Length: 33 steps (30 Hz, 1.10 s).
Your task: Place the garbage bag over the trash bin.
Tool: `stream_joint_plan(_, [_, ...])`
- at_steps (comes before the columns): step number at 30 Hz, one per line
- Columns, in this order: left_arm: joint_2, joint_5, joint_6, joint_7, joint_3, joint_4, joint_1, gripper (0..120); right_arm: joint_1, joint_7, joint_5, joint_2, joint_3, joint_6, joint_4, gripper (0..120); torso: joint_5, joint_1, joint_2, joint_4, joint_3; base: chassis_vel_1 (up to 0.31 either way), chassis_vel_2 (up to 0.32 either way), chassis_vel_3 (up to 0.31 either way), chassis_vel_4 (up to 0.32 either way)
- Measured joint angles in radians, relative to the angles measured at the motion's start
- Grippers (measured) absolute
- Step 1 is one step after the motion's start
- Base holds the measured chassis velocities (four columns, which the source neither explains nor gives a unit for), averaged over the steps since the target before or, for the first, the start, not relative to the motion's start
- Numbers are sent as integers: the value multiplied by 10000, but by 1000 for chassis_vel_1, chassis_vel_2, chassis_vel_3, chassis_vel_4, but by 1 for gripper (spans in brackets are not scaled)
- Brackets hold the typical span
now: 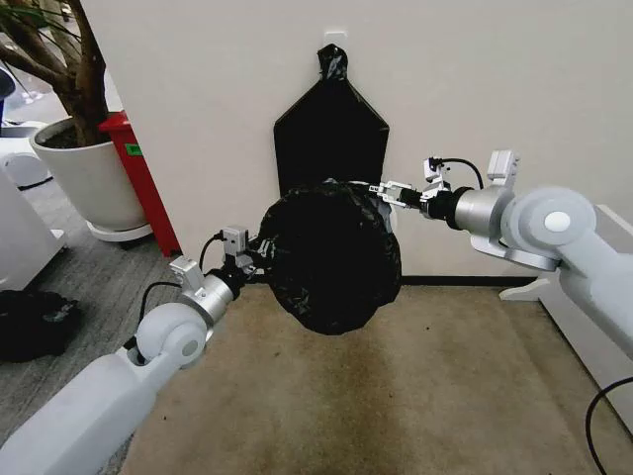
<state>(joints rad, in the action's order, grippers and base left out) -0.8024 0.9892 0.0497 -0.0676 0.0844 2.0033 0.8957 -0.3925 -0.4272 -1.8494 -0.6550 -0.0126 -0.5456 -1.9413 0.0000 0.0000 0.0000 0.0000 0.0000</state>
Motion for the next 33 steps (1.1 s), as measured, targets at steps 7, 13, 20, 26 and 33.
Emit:
stream_joint_plan(7, [-30, 134, -6, 108, 8, 1, 58, 0, -224, 1282, 486, 187, 0, 427, 270, 100, 0, 0, 0, 0, 0, 0, 0, 0, 0])
stream_joint_plan(13, [-27, 128, -1, 108, 9, -35, 39, 0, -185, 1024, 130, 297, 159, 432, -72, 100, -1, 0, 0, 0, 0, 0, 0, 0, 0])
stream_joint_plan(20, [-37, 152, 37, -30, 8, -50, -2, 0, -49, 433, -310, 477, 212, 328, -675, 100, -3, 0, 0, 1, 0, 0, 0, 0, 0])
stream_joint_plan(26, [-27, 529, 112, -105, 42, 47, 13, 0, -440, 534, -342, 645, 276, 354, -714, 100, 0, 0, 0, -2, 0, 0, 0, 0, 0])
stream_joint_plan(33, [109, 1103, 244, -133, 99, 334, 76, 0, -683, 1544, -185, 642, 356, 591, 0, 100, 1, 0, 0, 0, 0, 0, 0, 0, 0])
